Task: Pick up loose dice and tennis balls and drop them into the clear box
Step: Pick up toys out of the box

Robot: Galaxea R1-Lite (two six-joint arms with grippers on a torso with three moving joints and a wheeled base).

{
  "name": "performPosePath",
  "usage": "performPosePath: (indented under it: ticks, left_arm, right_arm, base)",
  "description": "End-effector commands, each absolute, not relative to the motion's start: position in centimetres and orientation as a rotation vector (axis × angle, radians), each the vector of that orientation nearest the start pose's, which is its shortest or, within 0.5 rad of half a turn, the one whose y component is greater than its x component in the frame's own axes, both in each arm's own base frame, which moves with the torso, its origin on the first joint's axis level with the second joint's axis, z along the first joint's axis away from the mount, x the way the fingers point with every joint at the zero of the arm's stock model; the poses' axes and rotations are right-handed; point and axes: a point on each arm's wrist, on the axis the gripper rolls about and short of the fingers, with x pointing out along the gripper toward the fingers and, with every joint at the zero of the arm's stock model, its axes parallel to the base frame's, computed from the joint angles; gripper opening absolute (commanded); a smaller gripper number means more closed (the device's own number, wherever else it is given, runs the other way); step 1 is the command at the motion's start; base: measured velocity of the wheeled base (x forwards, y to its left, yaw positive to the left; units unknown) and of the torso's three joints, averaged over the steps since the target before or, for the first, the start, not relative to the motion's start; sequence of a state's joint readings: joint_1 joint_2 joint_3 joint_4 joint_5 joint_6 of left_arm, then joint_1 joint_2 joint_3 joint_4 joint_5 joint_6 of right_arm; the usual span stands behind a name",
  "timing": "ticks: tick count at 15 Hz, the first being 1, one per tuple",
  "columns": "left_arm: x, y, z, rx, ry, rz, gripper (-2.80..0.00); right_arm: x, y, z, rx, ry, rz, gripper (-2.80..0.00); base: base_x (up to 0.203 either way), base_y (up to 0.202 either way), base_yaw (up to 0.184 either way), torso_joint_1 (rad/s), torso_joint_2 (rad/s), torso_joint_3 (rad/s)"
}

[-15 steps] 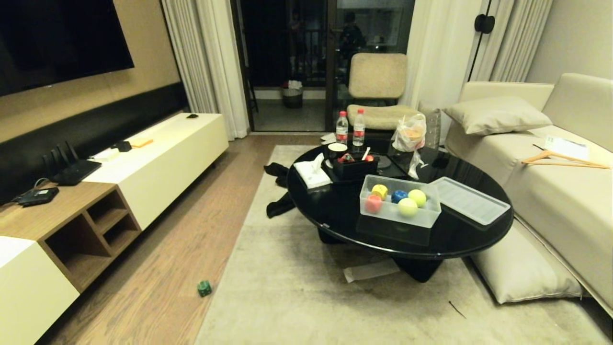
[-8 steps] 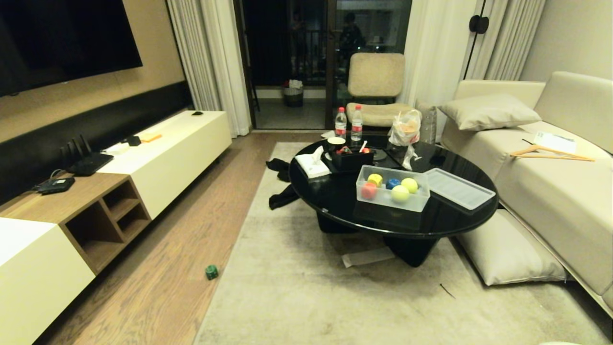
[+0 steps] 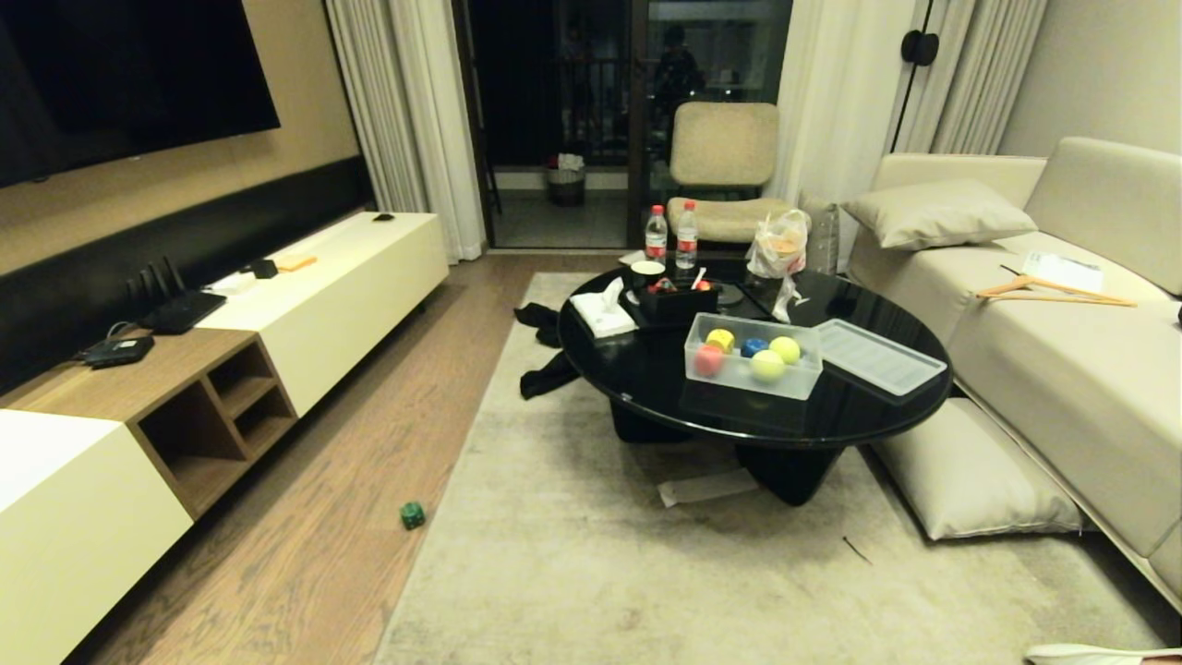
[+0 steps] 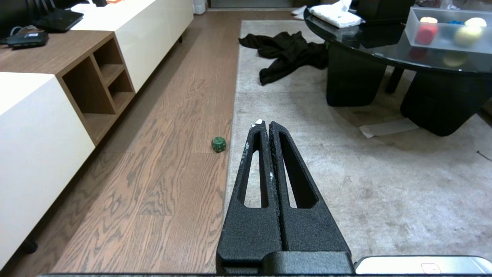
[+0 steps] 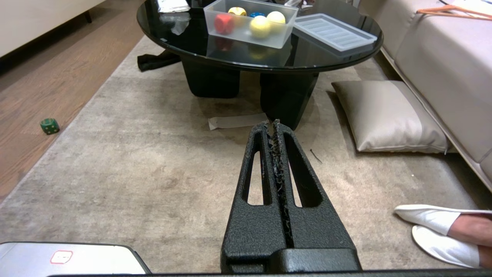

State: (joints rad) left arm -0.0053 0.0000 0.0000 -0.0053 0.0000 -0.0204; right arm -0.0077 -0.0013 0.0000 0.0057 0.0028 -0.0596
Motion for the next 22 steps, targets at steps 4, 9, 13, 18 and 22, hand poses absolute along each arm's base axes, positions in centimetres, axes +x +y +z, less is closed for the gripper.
performPosePath:
  ticks: [4, 9, 13, 18, 22]
  left_arm:
    - [-2.27, 0.01, 7.57, -0.021, -0.005, -0.005, -2.80]
    - [-2.27, 0.01, 7.57, -0.021, -0.005, -0.005, -2.80]
    - [-2.27, 0.01, 7.57, -0.021, -0.005, -0.006, -2.80]
    - [-2.27, 0.01, 7.57, -0.021, -0.005, -0.005, -2.80]
    - [-2.27, 0.01, 7.57, -0.021, -0.005, -0.006, -2.80]
  right_arm:
    - [-2.27, 0.02, 7.44, -0.060, 0.008, -0.004, -2.80]
    - [-2.27, 0.02, 7.44, -0.059, 0.008, -0.004, -2.80]
    - [-2.27, 0.02, 7.44, -0.060, 0.008, -0.004, -2.80]
    - [-2.27, 0.02, 7.44, -0.058, 0.008, -0.004, -2.80]
    - [-2.27, 0.02, 7.44, -0.060, 0.008, -0.004, -2.80]
  base:
    - [0.000, 0.000, 0.000, 0.000, 0.00, 0.000]
    - [0.000, 0.000, 0.000, 0.000, 0.00, 0.000]
    - [-0.001, 0.056, 0.000, 0.001, 0.00, 0.000]
    - [0.000, 0.195, -0.011, 0.003, 0.00, 0.002]
    - [0.000, 0.182, -0.001, 0.002, 0.00, 0.001]
